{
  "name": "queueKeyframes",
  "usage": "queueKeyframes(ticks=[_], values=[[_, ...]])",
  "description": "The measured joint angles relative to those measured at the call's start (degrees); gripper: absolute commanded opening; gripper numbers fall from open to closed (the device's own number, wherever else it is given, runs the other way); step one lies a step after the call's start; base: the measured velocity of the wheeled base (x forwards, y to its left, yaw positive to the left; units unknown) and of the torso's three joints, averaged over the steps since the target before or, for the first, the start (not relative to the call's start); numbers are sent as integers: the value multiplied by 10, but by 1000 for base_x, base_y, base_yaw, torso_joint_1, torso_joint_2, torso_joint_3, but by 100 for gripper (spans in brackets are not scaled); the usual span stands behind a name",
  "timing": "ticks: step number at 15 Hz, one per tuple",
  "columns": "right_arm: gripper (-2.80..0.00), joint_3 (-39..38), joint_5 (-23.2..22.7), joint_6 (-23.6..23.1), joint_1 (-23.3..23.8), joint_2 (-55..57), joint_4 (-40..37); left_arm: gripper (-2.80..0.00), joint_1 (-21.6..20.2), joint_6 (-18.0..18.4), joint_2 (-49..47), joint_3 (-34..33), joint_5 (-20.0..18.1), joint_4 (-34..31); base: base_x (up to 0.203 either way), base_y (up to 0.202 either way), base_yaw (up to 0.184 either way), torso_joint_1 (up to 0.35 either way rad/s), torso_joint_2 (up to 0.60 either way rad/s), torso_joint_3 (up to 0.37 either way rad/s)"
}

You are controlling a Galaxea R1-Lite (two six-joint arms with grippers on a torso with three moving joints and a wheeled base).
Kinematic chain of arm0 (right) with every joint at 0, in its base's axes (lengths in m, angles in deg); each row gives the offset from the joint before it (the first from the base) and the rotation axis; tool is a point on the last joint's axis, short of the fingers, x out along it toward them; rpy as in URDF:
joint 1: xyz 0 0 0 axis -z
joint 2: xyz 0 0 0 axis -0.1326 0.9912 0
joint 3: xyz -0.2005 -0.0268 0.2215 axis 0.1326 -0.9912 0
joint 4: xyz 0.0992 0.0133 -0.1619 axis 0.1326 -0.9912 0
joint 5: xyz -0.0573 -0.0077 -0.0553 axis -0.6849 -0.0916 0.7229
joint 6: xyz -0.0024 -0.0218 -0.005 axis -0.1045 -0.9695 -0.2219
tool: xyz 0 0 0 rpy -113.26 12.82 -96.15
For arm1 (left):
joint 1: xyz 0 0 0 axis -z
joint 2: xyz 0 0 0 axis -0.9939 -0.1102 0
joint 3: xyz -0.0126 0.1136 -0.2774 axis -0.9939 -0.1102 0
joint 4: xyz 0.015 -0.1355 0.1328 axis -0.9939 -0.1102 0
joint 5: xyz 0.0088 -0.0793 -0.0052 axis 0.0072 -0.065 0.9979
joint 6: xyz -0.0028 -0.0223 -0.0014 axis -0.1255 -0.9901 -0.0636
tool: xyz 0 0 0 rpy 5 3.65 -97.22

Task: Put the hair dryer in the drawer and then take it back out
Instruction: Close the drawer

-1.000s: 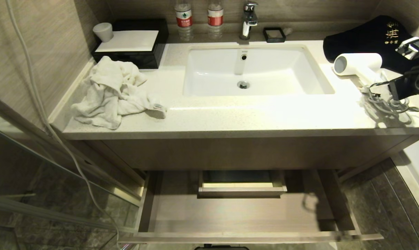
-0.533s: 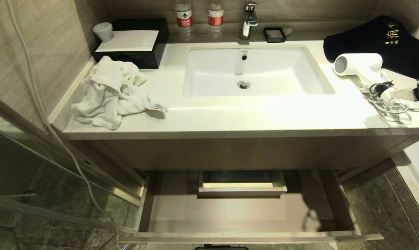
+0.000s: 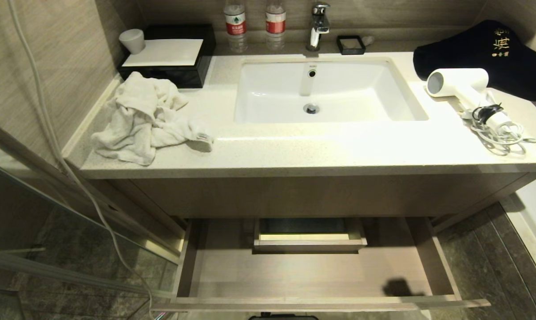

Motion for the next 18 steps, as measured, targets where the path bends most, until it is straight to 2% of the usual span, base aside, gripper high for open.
queueKeyframes(ticks=[3,4,9,13,18], values=[[-280,-44,80,1,-23,-40,-20,-280,0,0,0,0,0,0,0,0,0,0,0,0],[-280,-58,91,2,-29,-51,-23,-280,0,0,0,0,0,0,0,0,0,0,0,0],[-280,-115,96,3,-55,-97,-33,-280,0,0,0,0,0,0,0,0,0,-92,191,92],[-280,-169,95,3,-71,-146,-35,-280,0,0,0,0,0,0,0,0,0,-193,365,177],[-280,-197,95,2,-74,-185,-35,-280,0,0,0,0,0,0,0,0,0,-263,492,231]])
